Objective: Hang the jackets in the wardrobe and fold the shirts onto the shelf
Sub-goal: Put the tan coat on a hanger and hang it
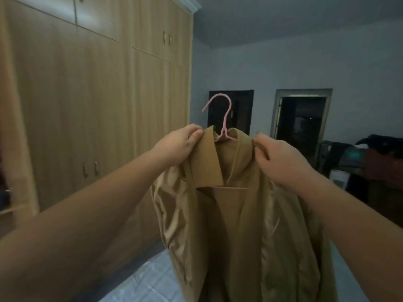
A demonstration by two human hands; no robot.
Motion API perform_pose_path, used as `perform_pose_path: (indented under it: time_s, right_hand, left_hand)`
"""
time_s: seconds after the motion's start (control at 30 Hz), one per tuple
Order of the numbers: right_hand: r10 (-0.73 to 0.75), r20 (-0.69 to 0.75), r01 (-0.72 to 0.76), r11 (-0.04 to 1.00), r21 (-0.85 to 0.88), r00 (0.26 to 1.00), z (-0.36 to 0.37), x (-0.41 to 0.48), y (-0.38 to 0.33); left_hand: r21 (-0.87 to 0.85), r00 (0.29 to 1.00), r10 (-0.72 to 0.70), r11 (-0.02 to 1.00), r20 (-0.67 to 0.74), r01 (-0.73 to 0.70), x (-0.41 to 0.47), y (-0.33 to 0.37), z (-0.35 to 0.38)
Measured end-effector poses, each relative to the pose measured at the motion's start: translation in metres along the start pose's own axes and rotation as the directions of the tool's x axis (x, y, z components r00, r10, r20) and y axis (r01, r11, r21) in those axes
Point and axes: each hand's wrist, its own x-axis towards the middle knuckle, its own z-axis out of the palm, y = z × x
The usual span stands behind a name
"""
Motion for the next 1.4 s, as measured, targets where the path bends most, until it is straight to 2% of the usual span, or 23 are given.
perform_pose_path:
  time_s: [0.07,0.13,0.2,0.23,0.4,0.5,0.57,0.7,0.8,0.9,0.97,1.03,1.13,1.23,1.4]
  right_hand:
    - [-0.013,0.013,0.013,1.000,0.018,1.000,0.014,0.007,-0.004]
    - [-0.012,0.046,0.009,0.999,0.047,0.999,0.030,0.018,-0.014]
    - [-0.014,0.051,0.010,0.998,0.068,0.999,0.044,0.029,-0.027]
    - [-0.020,0.052,0.016,0.997,0.079,0.998,0.055,0.037,-0.037]
    - [-0.100,0.178,0.066,0.980,0.190,0.979,0.115,0.090,-0.117]
    - [-0.175,0.278,0.062,0.927,0.371,0.945,0.156,0.117,-0.195]
    - [-0.249,0.262,0.097,0.870,0.483,0.932,0.185,0.132,-0.252]
    - [-0.379,0.163,0.270,0.847,0.458,0.911,0.243,0.170,-0.376]
    - [-0.416,0.161,0.291,0.819,0.494,0.895,0.290,0.210,-0.469]
    - [-0.486,0.183,0.276,0.724,0.632,0.855,0.333,0.239,-0.548]
    - [-0.475,0.110,0.258,0.641,0.723,0.873,0.362,0.249,-0.588]
    - [-0.481,0.023,0.303,0.587,0.751,0.876,0.388,0.253,-0.623]
    - [-0.546,0.019,0.375,0.599,0.708,0.838,0.428,0.264,-0.667]
    - [-0.575,0.075,0.373,0.618,0.693,0.815,0.471,0.292,-0.706]
    - [-0.574,-0.007,0.455,0.641,0.618,0.819,0.538,0.334,-0.767]
  left_hand:
    - [-0.055,0.998,-0.013,0.998,0.069,0.017,-0.018,-0.022,-0.011]
    - [-0.121,0.979,-0.005,0.992,0.204,0.030,-0.036,-0.040,-0.028]
    - [-0.083,0.952,-0.017,0.996,0.305,0.044,-0.049,-0.053,-0.045]
    - [-0.052,0.954,-0.042,0.997,0.296,0.060,-0.055,-0.061,-0.057]
    - [0.120,0.992,-0.128,0.985,0.002,0.127,-0.082,-0.112,-0.129]
    - [0.149,0.958,-0.228,0.956,-0.173,0.254,-0.109,-0.156,-0.194]
    - [0.192,0.930,-0.280,0.925,-0.238,0.328,-0.132,-0.193,-0.243]
    - [0.212,0.906,-0.271,0.913,-0.326,0.349,-0.189,-0.260,-0.340]
    - [0.259,0.902,-0.238,0.903,-0.360,0.342,-0.231,-0.303,-0.408]
    - [0.385,0.908,-0.220,0.851,-0.358,0.358,-0.264,-0.342,-0.468]
    - [0.410,0.900,-0.251,0.824,-0.356,0.391,-0.280,-0.368,-0.501]
    - [0.434,0.884,-0.322,0.781,-0.339,0.450,-0.291,-0.397,-0.527]
    - [0.495,0.842,-0.395,0.684,-0.366,0.536,-0.299,-0.442,-0.556]
    - [0.470,0.800,-0.414,0.653,-0.435,0.594,-0.304,-0.487,-0.586]
    - [0.562,0.785,-0.335,0.558,-0.520,0.611,-0.297,-0.563,-0.629]
